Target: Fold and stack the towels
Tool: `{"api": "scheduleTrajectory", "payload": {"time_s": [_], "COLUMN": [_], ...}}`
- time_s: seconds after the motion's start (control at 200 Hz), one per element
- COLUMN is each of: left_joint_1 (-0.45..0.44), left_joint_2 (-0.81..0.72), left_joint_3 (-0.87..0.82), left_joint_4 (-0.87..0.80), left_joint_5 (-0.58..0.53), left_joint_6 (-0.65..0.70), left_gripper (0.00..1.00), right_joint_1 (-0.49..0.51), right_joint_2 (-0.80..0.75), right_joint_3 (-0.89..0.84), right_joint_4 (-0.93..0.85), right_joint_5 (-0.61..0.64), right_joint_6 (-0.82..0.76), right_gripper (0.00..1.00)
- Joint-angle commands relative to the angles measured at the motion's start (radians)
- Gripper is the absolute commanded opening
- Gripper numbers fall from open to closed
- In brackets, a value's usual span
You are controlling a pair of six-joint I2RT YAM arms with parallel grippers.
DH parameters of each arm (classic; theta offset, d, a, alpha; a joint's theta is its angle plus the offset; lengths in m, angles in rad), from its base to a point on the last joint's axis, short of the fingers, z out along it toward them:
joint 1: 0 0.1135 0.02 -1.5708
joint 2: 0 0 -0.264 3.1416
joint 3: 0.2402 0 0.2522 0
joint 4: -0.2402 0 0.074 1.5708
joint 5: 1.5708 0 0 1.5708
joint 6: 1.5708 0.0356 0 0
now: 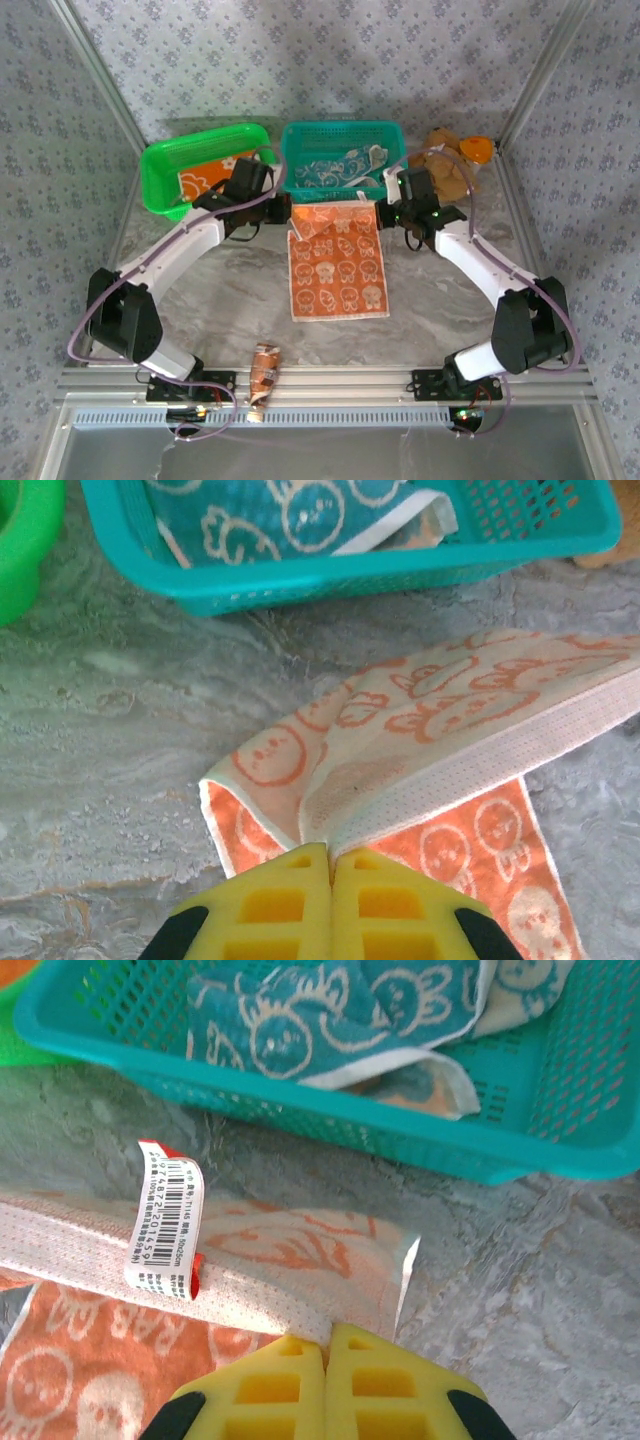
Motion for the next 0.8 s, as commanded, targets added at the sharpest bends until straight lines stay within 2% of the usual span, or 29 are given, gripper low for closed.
{"api": "scheduleTrajectory", "payload": {"time_s": [0.0,0.22,0.345,0.47,0.615,0.795], "left_joint_1": [0.012,0.004,0.021,0.048,0.043,0.004], "left_joint_2": [-0.088,-0.134,-0.131,-0.088,-0.061,-0.129], "left_joint_3": [-0.044,-0.123,-0.099,-0.041,-0.008,-0.105], "left_joint_4": [0.014,0.012,0.007,0.016,-0.004,-0.010], "left_joint_5": [-0.033,-0.055,-0.097,-0.082,-0.011,-0.009], "left_joint_6": [-0.019,0.012,0.071,0.130,0.123,0.095], "left_gripper": [0.00,0.00,0.00,0.00,0.00,0.00], "right_joint_1": [-0.006,0.001,0.009,0.026,0.040,0.057], "right_joint_2": [-0.052,-0.136,-0.170,-0.153,-0.145,-0.144], "right_joint_3": [-0.056,-0.153,-0.187,-0.171,-0.176,-0.219], "right_joint_4": [-0.021,-0.071,-0.056,-0.048,-0.048,-0.085], "right_joint_5": [0.076,0.087,0.079,0.091,0.077,0.069], "right_joint_6": [0.014,0.050,0.068,0.066,0.013,-0.083], "right_gripper": [0.00,0.00,0.00,0.00,0.00,0.00]}}
